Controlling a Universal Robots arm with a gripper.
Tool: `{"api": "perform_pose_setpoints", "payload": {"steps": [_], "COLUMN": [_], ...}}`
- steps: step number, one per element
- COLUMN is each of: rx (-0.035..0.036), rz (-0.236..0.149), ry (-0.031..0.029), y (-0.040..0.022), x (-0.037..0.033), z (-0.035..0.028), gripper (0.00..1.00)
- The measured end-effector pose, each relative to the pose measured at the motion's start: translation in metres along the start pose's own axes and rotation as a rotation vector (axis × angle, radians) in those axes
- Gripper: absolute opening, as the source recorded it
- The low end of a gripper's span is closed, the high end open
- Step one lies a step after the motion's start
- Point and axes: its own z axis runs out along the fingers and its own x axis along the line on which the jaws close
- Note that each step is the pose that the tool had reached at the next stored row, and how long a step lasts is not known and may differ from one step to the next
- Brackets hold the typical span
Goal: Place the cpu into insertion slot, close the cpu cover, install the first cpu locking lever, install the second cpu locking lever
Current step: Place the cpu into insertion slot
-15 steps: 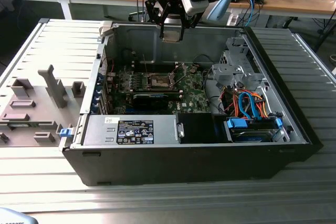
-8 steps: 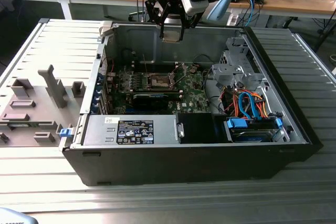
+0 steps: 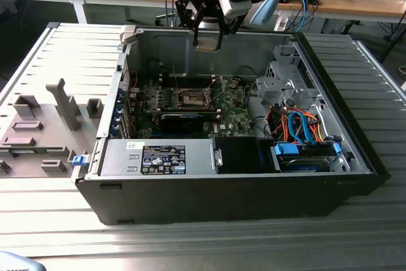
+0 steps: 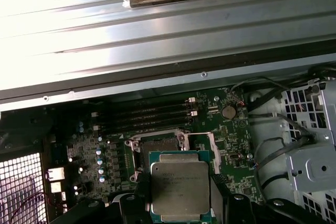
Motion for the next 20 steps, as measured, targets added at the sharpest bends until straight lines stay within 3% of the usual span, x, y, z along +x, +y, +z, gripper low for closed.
{"api": "perform_pose_setpoints", "payload": {"steps": [20], "rx": [-0.0004], "rz": [0.018], "ry": [-0.0015], "y": [0.0], "x": [0.0], "z": [0.0], "gripper": [0.54]}}
